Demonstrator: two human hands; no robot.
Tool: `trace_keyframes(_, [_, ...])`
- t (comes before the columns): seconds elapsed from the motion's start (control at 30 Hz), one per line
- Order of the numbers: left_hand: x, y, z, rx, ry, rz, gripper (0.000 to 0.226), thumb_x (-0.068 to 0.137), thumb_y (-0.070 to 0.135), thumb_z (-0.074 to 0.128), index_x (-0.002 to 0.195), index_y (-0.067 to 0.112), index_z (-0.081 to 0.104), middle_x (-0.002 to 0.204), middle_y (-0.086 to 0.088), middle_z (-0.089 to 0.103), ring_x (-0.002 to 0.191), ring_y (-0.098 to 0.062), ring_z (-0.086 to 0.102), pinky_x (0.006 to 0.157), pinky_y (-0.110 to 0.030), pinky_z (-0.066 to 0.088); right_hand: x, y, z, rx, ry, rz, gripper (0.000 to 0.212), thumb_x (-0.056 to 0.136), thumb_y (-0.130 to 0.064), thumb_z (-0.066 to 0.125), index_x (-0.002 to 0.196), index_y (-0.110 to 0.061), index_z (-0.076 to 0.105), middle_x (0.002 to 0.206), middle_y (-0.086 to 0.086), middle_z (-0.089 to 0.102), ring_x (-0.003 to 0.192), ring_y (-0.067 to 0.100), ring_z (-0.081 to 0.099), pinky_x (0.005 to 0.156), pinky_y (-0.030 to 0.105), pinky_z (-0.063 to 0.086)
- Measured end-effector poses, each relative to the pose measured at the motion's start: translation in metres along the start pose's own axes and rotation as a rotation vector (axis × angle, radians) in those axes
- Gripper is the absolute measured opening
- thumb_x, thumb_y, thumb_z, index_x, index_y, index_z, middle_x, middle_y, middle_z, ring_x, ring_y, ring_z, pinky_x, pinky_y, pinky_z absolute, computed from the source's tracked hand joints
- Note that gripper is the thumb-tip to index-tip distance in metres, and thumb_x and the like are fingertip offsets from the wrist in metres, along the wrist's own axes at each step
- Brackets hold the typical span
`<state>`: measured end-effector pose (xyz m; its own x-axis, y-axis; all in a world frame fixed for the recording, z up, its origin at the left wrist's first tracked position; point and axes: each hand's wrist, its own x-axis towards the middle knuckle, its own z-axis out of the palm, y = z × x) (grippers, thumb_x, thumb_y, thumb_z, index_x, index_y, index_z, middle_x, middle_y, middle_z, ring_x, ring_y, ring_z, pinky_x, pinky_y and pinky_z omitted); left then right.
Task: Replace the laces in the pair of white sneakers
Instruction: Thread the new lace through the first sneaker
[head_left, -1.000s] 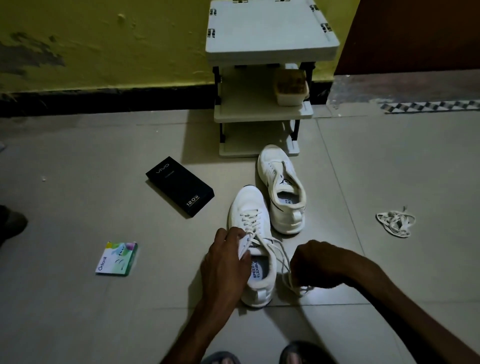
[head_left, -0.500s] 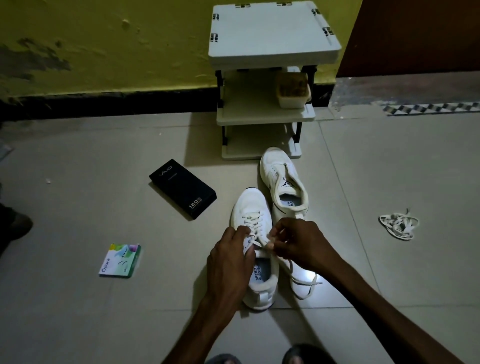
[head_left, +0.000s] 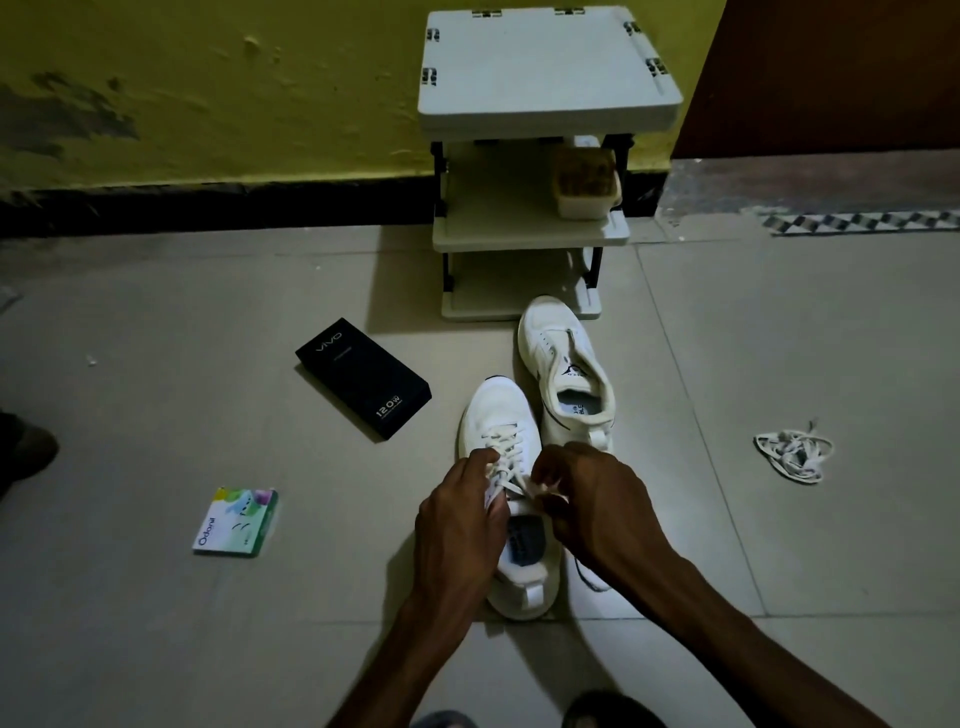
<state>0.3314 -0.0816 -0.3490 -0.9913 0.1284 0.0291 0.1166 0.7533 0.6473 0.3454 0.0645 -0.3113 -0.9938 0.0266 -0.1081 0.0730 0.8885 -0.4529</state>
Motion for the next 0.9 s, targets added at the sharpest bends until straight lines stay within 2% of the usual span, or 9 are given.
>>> trace_keyframes(0.1, [-0.001,-0.001,0.000,-0.048,0.012,-0.006,0.028,0.087,0.014,0.069,0.114,0.019,0.062,0.109,0.003,0.069,0.098,-0.016,0.067,0.084,-0.021,0.048,0.001,0.001,0.003,-0.041,-0.042,0.041,0.024,0.087,-0.027,0.064,0.111,-0.022,0.066,0.112,-0.002,0.065,0.100,0.017,0.062,0.080,0.022,0.045])
trace_keyframes(0.23, [-0.001,-0.003,-0.002,-0.055,0.003,-0.033,0.016,0.087,0.018,0.069,0.099,0.019,0.059,0.094,0.009,0.065,0.086,-0.009,0.063,0.067,-0.002,0.038,0.005,0.006,0.007,-0.082,-0.121,0.046,0.029,0.093,-0.028,0.058,0.120,-0.018,0.061,0.119,-0.001,0.063,0.108,0.015,0.059,0.074,0.014,0.030])
trace_keyframes(0.3, [0.000,-0.004,-0.003,-0.075,-0.002,-0.039,0.015,0.086,0.019,0.071,0.095,0.020,0.059,0.091,0.010,0.064,0.082,-0.005,0.061,0.061,0.002,0.037,0.006,0.007,0.006,-0.089,-0.132,0.044,0.029,0.093,-0.028,0.058,0.121,-0.019,0.059,0.120,0.000,0.063,0.108,0.016,0.059,0.073,0.014,0.029])
trace_keyframes(0.43, [0.002,-0.009,-0.004,-0.103,0.003,-0.019,0.013,0.083,0.026,0.075,0.089,0.024,0.063,0.087,0.013,0.067,0.077,-0.004,0.064,0.064,-0.010,0.047,0.006,0.004,0.006,-0.105,-0.096,0.032,0.024,0.092,-0.031,0.058,0.112,-0.019,0.060,0.109,0.000,0.066,0.096,0.019,0.063,0.065,0.017,0.032])
trace_keyframes(0.53, [0.003,-0.009,-0.005,-0.091,-0.001,0.006,0.012,0.085,0.034,0.072,0.089,0.026,0.064,0.091,0.015,0.066,0.079,-0.003,0.059,0.064,-0.006,0.040,0.003,0.001,0.009,-0.070,-0.084,0.059,0.031,0.090,-0.042,0.061,0.109,-0.018,0.059,0.105,-0.001,0.066,0.092,0.017,0.062,0.051,0.011,0.025])
trace_keyframes(0.7, [0.008,-0.009,-0.004,-0.047,-0.035,0.035,0.011,0.089,0.035,0.065,0.091,0.025,0.063,0.096,0.009,0.064,0.083,-0.007,0.060,0.061,-0.014,0.043,0.002,0.001,0.012,-0.104,0.004,0.046,0.024,0.091,-0.036,0.059,0.104,-0.017,0.061,0.101,0.000,0.067,0.090,0.019,0.062,0.067,0.019,0.028])
trace_keyframes(0.83, [0.011,-0.003,-0.006,0.011,-0.044,-0.016,0.012,0.095,0.038,0.055,0.094,0.026,0.060,0.095,0.012,0.061,0.078,-0.005,0.054,0.058,-0.006,0.030,0.001,0.006,0.014,-0.048,0.013,0.073,0.017,0.084,-0.037,0.065,0.090,-0.022,0.062,0.086,-0.003,0.067,0.079,0.016,0.061,0.061,0.021,0.032])
trace_keyframes(0.9, [0.010,-0.003,-0.006,0.006,-0.054,-0.019,0.014,0.095,0.040,0.054,0.095,0.026,0.057,0.097,0.013,0.058,0.080,-0.005,0.054,0.057,-0.005,0.029,0.003,0.013,0.013,0.053,-0.002,0.102,0.020,0.084,-0.041,0.067,0.080,-0.023,0.059,0.072,-0.007,0.062,0.068,0.011,0.057,0.055,0.017,0.034])
